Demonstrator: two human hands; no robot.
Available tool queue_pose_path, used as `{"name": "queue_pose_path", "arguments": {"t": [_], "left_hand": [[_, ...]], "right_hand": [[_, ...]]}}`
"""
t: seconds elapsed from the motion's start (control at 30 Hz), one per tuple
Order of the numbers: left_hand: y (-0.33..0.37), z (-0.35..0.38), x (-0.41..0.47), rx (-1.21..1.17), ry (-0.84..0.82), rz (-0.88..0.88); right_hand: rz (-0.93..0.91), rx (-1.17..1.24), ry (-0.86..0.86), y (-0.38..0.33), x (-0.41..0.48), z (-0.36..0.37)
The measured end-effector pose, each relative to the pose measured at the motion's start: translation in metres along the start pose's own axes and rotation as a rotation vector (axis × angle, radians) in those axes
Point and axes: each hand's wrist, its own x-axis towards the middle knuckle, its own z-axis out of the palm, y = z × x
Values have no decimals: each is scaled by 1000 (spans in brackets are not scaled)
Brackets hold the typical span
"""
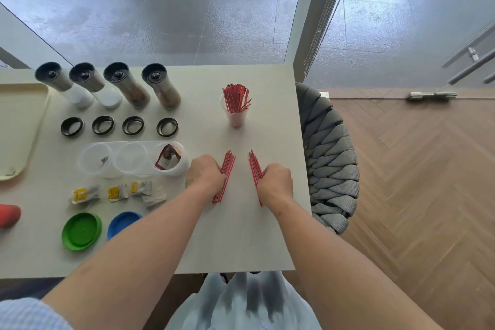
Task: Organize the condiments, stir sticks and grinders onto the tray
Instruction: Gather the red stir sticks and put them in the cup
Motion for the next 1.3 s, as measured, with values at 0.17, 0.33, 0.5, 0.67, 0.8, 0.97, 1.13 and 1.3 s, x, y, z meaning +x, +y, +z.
{"name": "queue_pose_path", "arguments": {"t": [0.17,0.33,0.5,0.67,0.8,0.97,1.13,1.3], "left_hand": [[4,-11,-4,-18,-17,22],[11,-17,-3,-68,-10,36],[26,-33,-4,-108,25,92],[41,-64,-5,-164,56,221],[53,-94,-2,-225,130,289],[63,-117,12,-538,175,338],[76,-125,35,-763,253,366],[85,-117,60,-805,246,360]], "right_hand": [[11,36,0,-3,-2,-5],[-46,85,28,-10,1,-15],[-138,211,78,-27,5,-35],[-228,253,124,-55,7,-62],[-303,275,163,-80,13,-82],[-374,414,202,-110,28,-97],[-408,581,254,-135,52,-98],[-444,609,278,-144,76,-95]]}}
